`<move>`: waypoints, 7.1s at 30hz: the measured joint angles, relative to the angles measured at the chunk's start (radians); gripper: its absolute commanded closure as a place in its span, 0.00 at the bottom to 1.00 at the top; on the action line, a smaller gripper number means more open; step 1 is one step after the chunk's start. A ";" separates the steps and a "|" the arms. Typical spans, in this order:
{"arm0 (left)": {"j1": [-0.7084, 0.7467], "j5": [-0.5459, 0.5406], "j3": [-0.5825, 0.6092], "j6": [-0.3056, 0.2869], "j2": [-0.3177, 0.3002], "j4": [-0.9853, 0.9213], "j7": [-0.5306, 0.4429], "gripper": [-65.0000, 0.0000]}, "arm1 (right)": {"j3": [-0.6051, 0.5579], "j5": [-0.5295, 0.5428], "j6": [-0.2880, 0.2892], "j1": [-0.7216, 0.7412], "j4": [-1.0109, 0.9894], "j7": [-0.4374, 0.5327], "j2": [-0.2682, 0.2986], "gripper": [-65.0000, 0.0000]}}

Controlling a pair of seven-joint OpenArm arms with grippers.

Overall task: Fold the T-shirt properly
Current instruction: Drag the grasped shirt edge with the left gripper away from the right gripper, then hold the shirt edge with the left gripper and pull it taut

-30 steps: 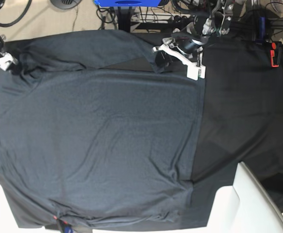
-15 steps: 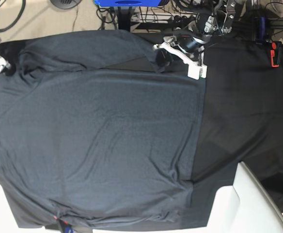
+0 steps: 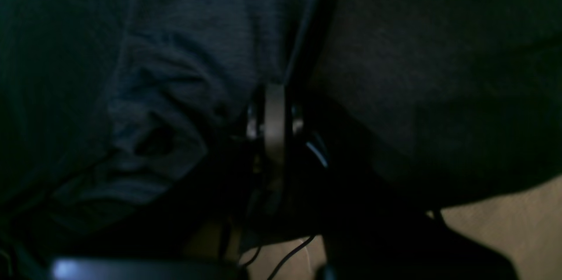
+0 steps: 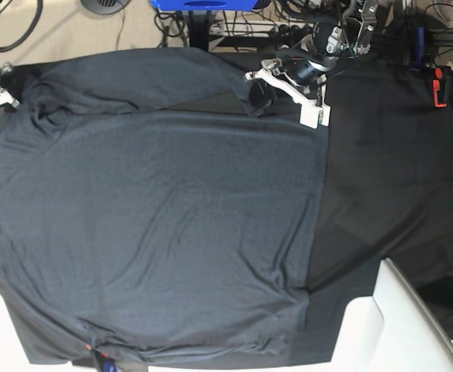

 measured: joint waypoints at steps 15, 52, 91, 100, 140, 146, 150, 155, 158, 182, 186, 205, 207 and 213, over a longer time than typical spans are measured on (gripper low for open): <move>-0.070 0.007 -0.003 0.004 0.017 0.038 0.153 1.00 | -0.002 0.002 -0.092 0.090 -0.001 -0.183 0.096 0.99; -0.492 0.014 -0.125 0.003 0.099 -0.062 0.348 1.00 | -0.286 0.000 -0.303 0.391 -0.137 -0.188 0.145 1.00; -0.191 -0.037 -0.261 0.001 -0.049 0.298 0.229 0.92 | 0.170 0.002 -0.077 0.266 -0.124 -0.097 0.062 0.18; -0.091 -0.201 -0.403 0.003 -0.017 0.071 0.235 0.70 | 0.192 0.007 -0.006 0.379 -0.393 -0.039 0.113 0.18; -0.005 -0.218 -0.406 -0.002 0.024 -0.013 0.227 0.00 | 0.042 -0.004 -0.021 0.410 -0.465 0.157 0.098 0.99; -0.039 -0.237 -0.408 -0.024 0.036 -0.099 0.207 0.01 | 0.041 -0.005 -0.021 0.408 -0.465 0.157 0.098 0.99; -0.076 -0.255 -0.413 -0.043 0.035 -0.152 0.201 0.01 | 0.041 -0.001 -0.021 0.395 -0.466 0.158 0.098 0.99; -0.120 -0.246 -0.403 -0.030 0.048 -0.164 0.196 0.01 | 0.041 -0.001 -0.021 0.396 -0.466 0.159 0.098 0.99; -0.111 -0.224 -0.399 -0.017 0.071 -0.121 0.204 0.01 | 0.041 -0.001 -0.021 0.396 -0.466 0.158 0.099 0.99; -0.140 -0.169 -0.452 0.000 0.074 -0.097 0.227 0.01 | 0.041 -0.002 -0.021 0.396 -0.465 0.157 0.104 0.99; -0.158 -0.153 -0.454 -0.013 0.090 -0.143 0.207 0.01 | 0.041 -0.002 -0.021 0.396 -0.465 0.157 0.104 0.99; -0.238 -0.147 -0.388 -0.003 0.124 -0.255 0.224 0.86 | 0.042 -0.002 -0.021 0.396 -0.465 0.159 0.100 0.99; -0.247 -0.145 -0.389 0.000 0.124 -0.271 0.225 1.00 | 0.041 -0.002 -0.021 0.396 -0.465 0.159 0.099 0.99; -0.235 -0.145 -0.401 0.002 0.117 -0.194 0.243 1.00 | 0.042 -0.002 -0.021 0.396 -0.463 0.159 0.101 0.99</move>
